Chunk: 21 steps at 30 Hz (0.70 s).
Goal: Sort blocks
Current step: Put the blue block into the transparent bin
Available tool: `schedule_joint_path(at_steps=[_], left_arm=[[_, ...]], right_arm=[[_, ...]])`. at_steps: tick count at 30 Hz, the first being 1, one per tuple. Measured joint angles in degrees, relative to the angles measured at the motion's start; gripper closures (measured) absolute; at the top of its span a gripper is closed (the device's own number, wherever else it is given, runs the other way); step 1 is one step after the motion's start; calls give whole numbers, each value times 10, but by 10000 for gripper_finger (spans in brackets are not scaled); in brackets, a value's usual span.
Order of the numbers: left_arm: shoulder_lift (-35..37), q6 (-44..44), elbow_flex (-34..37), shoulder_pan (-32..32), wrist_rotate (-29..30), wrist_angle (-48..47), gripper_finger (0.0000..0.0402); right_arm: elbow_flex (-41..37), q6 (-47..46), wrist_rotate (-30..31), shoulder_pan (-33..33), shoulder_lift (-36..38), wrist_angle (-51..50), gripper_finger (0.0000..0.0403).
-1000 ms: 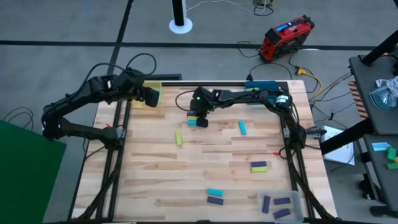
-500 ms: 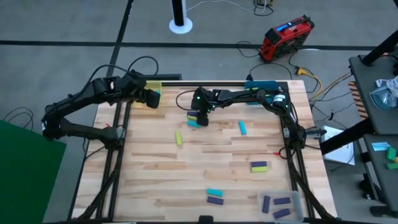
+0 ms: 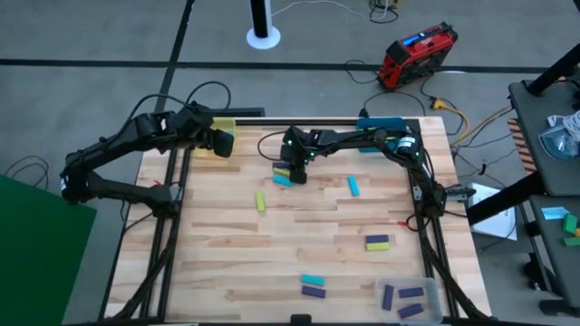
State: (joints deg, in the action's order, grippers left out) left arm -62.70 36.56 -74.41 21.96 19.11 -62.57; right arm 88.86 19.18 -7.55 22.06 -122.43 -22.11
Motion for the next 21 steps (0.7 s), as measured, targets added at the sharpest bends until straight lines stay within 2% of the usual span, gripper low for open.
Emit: schedule_joint_path(at_steps=[8, 14, 21], left_arm=[[-3, 0, 0, 0, 0, 4, 232], [-7, 5, 0, 0, 0, 11, 232], [-13, -4, 0, 0, -1, 12, 232]], right_arm=[[0, 10, -1, 0, 0, 1, 307], [1, 0, 4, 1, 8, -5, 308], [66, 1, 16, 3, 49, -107, 308]])
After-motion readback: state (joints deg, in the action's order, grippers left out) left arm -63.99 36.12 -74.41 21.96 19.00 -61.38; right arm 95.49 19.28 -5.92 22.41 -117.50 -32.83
